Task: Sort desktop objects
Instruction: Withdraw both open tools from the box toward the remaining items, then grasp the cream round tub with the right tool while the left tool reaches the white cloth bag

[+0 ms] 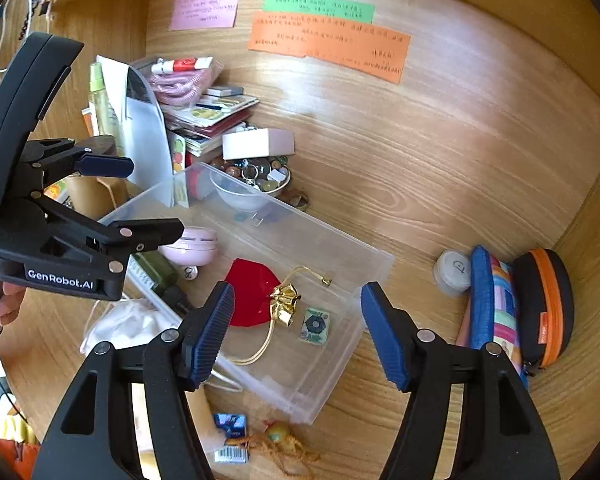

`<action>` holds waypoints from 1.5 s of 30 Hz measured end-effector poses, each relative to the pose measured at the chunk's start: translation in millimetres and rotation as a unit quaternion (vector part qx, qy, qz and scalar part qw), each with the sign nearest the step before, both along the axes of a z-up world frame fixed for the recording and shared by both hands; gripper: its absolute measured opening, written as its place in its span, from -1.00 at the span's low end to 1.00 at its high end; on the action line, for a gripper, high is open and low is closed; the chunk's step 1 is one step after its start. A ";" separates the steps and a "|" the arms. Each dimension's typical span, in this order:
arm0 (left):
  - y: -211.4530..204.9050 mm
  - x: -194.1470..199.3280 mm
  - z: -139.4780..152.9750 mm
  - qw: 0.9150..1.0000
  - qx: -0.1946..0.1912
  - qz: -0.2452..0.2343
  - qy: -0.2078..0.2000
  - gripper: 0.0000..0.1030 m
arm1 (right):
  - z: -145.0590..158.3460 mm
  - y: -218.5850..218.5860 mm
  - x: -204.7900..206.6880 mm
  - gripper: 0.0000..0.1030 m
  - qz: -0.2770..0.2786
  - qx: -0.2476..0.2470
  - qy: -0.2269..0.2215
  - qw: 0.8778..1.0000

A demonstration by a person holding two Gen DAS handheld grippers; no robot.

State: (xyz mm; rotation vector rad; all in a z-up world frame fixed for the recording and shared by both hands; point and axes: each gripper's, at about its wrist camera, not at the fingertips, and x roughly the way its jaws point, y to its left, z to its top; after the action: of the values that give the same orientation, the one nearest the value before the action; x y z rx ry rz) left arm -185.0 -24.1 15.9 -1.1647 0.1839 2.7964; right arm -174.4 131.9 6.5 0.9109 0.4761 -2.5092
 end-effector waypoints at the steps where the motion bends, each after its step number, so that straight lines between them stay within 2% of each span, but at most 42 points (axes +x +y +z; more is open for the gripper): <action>1: -1.1 4.2 1.7 1.000 0.002 0.002 0.002 0.77 | 1.4 0.5 4.1 0.30 -0.001 -0.001 0.003 1.000; 3: -3.0 11.2 4.8 1.000 0.003 0.004 0.006 0.77 | 4.0 2.2 12.5 0.42 -0.003 -0.003 0.010 1.000; 14: -9.5 52.7 15.8 1.000 0.000 0.013 0.028 0.78 | 14.7 15.8 54.9 0.43 -0.011 -0.023 0.029 0.999; 16: -10.1 59.7 16.3 0.999 -0.001 0.013 0.032 0.89 | 14.6 19.4 61.1 0.43 -0.013 -0.028 0.029 0.999; 22: -9.4 80.0 9.0 0.999 -0.007 0.014 0.035 0.91 | 10.3 31.4 79.3 0.44 -0.022 -0.041 0.026 0.999; 33: -1.7 105.1 -30.2 1.000 -0.013 0.006 0.004 0.91 | -29.8 40.3 105.3 0.45 -0.023 -0.050 -0.011 0.998; 38: -4.4 107.4 -47.1 1.000 -0.013 0.005 -0.016 0.91 | -47.6 29.0 106.4 0.47 0.004 -0.060 -0.037 0.997; 45: -16.5 111.6 -67.7 0.999 -0.007 0.010 -0.042 0.91 | -75.9 5.2 94.8 0.47 0.032 -0.042 -0.071 0.996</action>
State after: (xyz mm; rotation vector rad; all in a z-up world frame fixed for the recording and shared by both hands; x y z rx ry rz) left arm -73.5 -40.7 -51.8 -1.2907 0.1851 2.7598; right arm -79.7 137.1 -69.4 1.0171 0.3472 -2.3683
